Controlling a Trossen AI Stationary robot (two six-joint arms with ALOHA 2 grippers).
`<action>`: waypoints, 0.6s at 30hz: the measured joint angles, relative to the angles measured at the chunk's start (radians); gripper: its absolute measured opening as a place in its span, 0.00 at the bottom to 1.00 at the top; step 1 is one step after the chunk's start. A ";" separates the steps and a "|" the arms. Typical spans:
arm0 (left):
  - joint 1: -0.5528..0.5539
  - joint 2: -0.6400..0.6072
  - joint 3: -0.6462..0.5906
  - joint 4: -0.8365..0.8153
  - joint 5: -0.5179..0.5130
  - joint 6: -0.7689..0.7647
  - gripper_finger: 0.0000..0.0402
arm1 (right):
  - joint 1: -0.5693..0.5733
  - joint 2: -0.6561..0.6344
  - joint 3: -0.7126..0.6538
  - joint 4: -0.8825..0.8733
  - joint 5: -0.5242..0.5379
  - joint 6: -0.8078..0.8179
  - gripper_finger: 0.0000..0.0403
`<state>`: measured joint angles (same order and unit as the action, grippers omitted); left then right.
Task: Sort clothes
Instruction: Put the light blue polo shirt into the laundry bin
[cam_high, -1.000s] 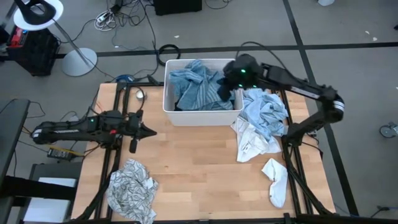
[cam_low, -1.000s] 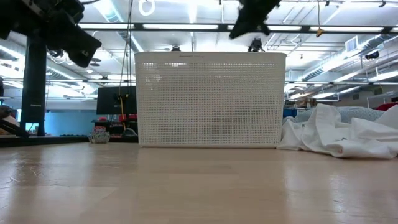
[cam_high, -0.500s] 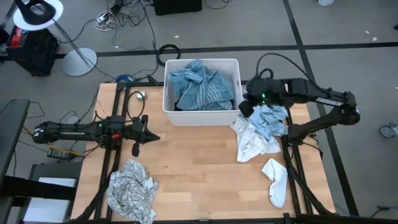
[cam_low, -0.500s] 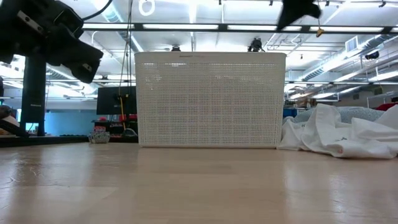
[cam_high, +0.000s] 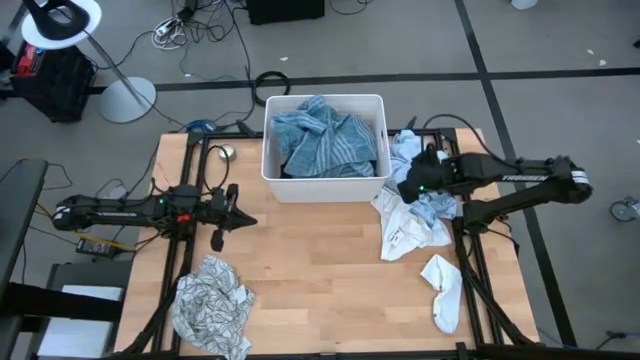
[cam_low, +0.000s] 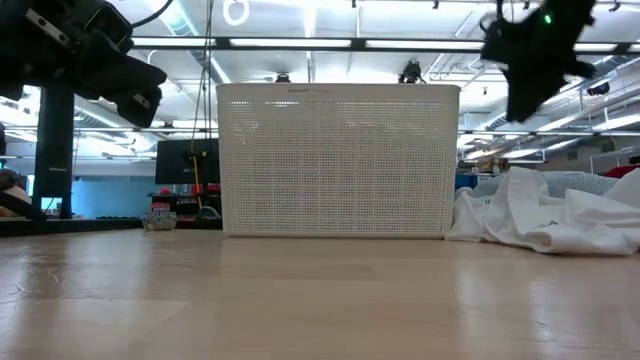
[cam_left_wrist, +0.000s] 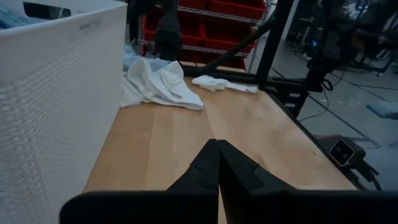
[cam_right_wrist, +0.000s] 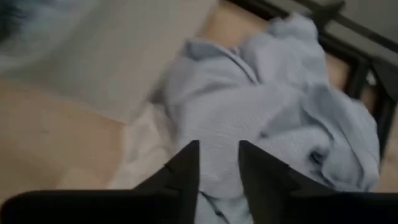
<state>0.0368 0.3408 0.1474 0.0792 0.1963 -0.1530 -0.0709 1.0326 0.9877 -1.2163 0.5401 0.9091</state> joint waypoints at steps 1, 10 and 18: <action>0.000 0.000 0.000 0.001 0.000 0.000 0.01 | -0.005 -0.009 -0.030 0.000 0.009 0.026 0.32; 0.000 0.000 0.000 0.007 0.000 0.018 0.01 | -0.140 -0.059 -0.248 0.041 0.031 0.112 0.61; 0.000 0.000 0.000 -0.004 0.026 0.076 0.01 | -0.350 -0.018 -0.387 0.400 -0.075 -0.128 0.76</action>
<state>0.0368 0.3412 0.1478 0.0754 0.2218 -0.0772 -0.4210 1.0149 0.6005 -0.8164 0.4647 0.7807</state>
